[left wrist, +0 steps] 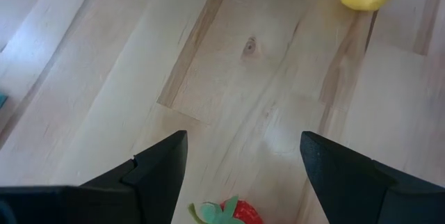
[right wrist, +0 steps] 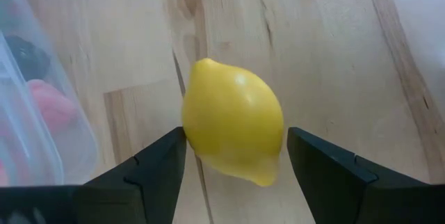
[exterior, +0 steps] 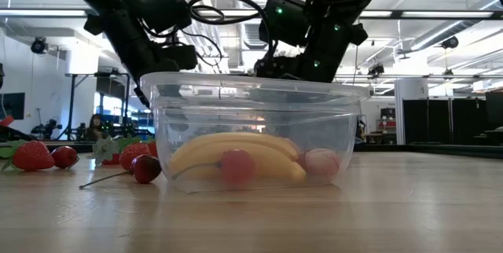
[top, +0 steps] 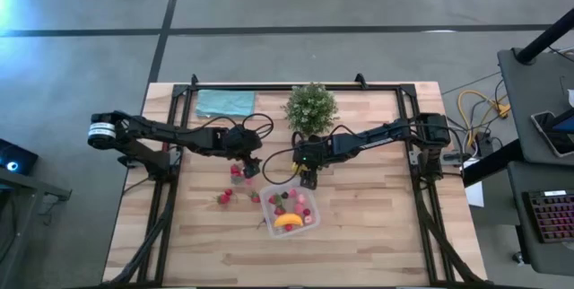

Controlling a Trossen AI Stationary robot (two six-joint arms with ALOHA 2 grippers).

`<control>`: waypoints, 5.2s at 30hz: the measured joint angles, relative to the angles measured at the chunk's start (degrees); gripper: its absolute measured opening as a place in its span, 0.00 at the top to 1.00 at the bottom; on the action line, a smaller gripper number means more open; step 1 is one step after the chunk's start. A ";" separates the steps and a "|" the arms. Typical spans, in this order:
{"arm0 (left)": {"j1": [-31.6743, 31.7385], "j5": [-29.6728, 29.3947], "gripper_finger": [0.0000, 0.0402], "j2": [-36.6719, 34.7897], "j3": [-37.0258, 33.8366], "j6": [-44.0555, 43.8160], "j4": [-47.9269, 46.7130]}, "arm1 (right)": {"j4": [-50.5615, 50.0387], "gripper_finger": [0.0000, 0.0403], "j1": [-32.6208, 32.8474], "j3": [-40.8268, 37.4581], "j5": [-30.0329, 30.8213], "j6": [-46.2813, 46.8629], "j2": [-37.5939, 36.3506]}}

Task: Pick and placing Produce into tupperware
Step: Put the yellow lemon into the transparent bin

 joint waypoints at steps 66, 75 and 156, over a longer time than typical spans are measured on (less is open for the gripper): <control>0.00 -0.26 0.34 0.00 -0.02 0.04 0.49 | 5.31 0.33 0.00 0.40 -1.11 1.34 0.05; 0.00 -0.26 0.34 0.02 -0.02 0.04 0.38 | 5.00 0.26 0.00 1.77 -1.81 1.51 2.50; -0.15 -0.18 0.34 -0.09 -0.79 -1.57 2.12 | -8.51 0.49 -0.02 13.94 1.97 1.34 1.57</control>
